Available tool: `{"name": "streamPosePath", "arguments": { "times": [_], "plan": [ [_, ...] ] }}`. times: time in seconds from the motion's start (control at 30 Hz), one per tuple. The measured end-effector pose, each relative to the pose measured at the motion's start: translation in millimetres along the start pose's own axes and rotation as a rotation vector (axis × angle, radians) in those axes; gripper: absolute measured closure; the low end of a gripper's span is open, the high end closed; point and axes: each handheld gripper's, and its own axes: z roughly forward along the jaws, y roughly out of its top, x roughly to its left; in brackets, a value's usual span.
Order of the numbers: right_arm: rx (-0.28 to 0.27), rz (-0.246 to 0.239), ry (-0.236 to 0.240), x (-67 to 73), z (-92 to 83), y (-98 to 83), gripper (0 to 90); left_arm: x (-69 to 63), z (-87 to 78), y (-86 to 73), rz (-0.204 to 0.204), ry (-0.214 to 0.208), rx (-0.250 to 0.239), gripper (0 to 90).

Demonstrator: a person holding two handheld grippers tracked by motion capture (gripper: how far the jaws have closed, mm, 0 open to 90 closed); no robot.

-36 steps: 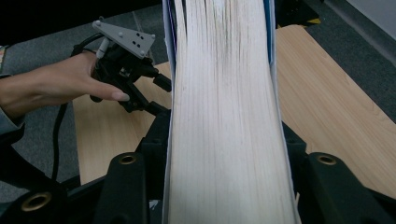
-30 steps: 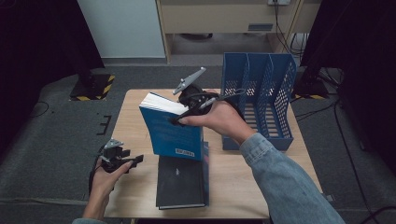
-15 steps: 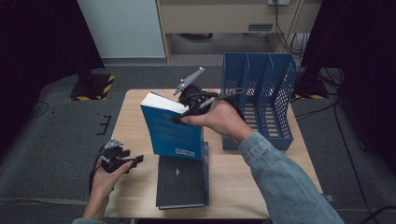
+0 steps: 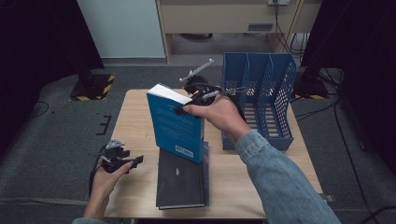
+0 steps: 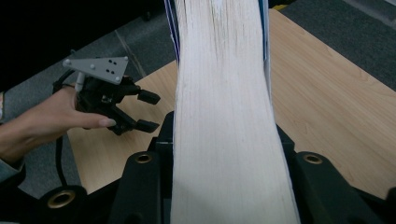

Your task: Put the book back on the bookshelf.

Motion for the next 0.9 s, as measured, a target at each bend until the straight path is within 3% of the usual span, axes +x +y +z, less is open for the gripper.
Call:
{"name": "streamPosePath", "arguments": {
  "times": [0.03, 0.17, 0.47, 0.63, 0.9],
  "plan": [
    [-0.008, 0.019, -0.011, -2.9, -3.7, 0.7, 60.2, 0.3, 0.9, -0.2, 0.002, 0.008, 0.008, 27.2],
    [-0.008, 0.021, -0.036, -5.6, -10.1, 0.2, 60.2, 0.6, 2.8, -0.1, 0.012, 0.018, 0.022, 27.2],
    [-0.048, 0.065, -0.091, -22.4, -45.7, -10.3, 60.2, -4.2, 6.9, -0.8, 0.053, 0.038, 0.054, 26.7],
    [-0.065, 0.094, -0.133, -32.5, -65.4, -20.0, 60.2, -3.5, 8.1, -0.2, 0.051, 0.038, 0.055, 26.7],
    [-0.077, 0.131, -0.182, -43.7, -82.3, -32.5, 60.2, -5.8, 7.7, 0.2, 0.06, 0.039, 0.055, 26.7]
  ]
}}
